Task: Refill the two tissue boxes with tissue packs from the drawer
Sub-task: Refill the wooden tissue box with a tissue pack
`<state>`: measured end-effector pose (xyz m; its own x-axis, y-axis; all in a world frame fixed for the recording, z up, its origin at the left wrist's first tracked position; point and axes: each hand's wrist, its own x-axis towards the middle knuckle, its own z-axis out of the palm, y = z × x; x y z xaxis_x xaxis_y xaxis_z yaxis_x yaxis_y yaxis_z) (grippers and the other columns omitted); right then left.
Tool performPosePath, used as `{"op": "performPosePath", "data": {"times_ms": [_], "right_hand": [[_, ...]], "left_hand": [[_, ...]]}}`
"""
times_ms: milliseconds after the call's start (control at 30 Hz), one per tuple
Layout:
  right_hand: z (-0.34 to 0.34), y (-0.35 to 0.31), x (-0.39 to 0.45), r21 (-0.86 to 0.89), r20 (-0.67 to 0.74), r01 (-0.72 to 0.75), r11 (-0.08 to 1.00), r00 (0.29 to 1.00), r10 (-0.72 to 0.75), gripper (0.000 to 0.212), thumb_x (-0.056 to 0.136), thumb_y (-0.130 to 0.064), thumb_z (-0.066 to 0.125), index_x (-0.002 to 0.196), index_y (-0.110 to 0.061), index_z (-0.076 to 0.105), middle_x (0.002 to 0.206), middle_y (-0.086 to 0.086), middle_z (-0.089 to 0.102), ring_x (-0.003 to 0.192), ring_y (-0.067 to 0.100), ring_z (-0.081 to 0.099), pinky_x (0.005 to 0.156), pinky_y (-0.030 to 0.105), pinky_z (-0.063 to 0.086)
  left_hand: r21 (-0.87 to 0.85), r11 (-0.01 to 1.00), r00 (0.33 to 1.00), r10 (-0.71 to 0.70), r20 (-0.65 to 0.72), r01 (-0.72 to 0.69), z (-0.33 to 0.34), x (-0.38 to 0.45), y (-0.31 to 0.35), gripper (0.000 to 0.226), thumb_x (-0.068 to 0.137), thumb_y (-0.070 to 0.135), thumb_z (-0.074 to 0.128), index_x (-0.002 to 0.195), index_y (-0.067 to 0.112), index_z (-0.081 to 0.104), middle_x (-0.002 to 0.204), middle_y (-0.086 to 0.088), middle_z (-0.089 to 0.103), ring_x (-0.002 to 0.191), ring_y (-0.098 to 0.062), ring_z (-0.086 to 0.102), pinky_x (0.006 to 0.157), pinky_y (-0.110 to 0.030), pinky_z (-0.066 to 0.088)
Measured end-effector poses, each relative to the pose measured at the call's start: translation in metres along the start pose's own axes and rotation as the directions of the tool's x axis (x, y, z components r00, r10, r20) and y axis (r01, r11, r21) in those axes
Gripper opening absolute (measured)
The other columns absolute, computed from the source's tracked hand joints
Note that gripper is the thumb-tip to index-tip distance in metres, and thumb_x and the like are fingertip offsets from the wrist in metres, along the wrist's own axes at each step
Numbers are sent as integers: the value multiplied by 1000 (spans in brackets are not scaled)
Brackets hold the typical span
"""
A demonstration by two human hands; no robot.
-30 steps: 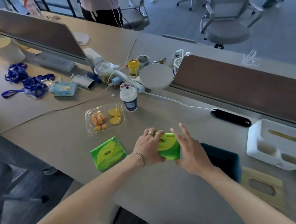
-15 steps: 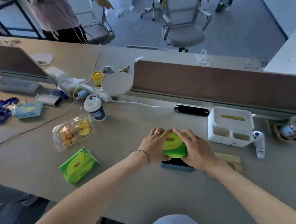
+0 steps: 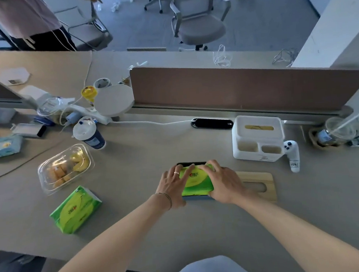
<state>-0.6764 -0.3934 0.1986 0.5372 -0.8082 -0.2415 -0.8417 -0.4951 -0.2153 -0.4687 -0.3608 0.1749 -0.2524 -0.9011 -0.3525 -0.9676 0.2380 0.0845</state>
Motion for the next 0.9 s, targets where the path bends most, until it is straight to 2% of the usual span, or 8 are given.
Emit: {"op": "performPosePath", "data": {"times_ms": [133,233,333,467,567,667,767,900], "right_hand": [[17,4,8,23,33,10,1000,999,-11,94,65,-42,82,145,-27,36,141,5,41,102,30,63,97,37,45],[26,8,13,45,65,11,999,998,-14,94,68,-48,81,146,-26,35,145,4,38,114,32,57,107,39,37],[27,8,13,3,149,24,1000,989,-24,82,79,-54,71,148,-27,37,154,6,30,131,38,44,119,43,20],[31,6,13,-38,219,65,997,974,-55,67,85,-61,57,144,-31,45,159,10,24,136,35,43,123,54,-2],[30,7,14,-5,202,48,999,978,-45,63,88,-61,53,143,-32,44,161,9,23,137,33,43,122,56,2],[25,13,8,76,71,43,996,996,-48,55,91,-50,58,140,-26,50,158,6,33,135,32,44,121,48,17],[19,30,-5,208,-94,3,978,995,17,43,90,-32,65,132,-20,60,149,4,47,129,28,49,112,39,32],[16,70,-29,303,-134,-127,944,975,175,42,89,-20,64,131,-21,61,146,1,50,132,24,48,108,38,38]], "left_hand": [[101,995,1000,12,20,-14,5,4,-1,119,72,50,75,157,27,-5,155,-16,31,145,-32,17,121,-53,8],[121,992,999,16,51,-22,6,8,-2,115,72,55,74,158,25,3,150,-15,38,145,-33,16,120,-59,2],[111,993,993,12,120,-26,8,12,-2,107,77,52,71,158,24,6,150,-15,39,145,-33,17,119,-59,7],[72,997,982,14,189,-28,10,13,-1,101,82,44,67,158,20,5,156,-18,30,144,-32,18,116,-51,21],[47,999,984,-3,177,-5,7,13,4,99,81,47,65,158,22,8,159,-18,23,147,-33,16,119,-59,10],[24,1000,997,-1,75,-1,3,12,15,89,80,63,57,154,28,22,157,-15,28,145,-32,24,119,-61,5],[-8,1000,998,9,-58,-10,-4,15,31,79,83,68,51,150,29,33,153,-11,38,139,-29,35,120,-52,11],[-92,992,985,74,-155,-89,-17,33,65,68,87,53,58,147,26,40,149,-6,45,135,-27,41,119,-39,21]]}}
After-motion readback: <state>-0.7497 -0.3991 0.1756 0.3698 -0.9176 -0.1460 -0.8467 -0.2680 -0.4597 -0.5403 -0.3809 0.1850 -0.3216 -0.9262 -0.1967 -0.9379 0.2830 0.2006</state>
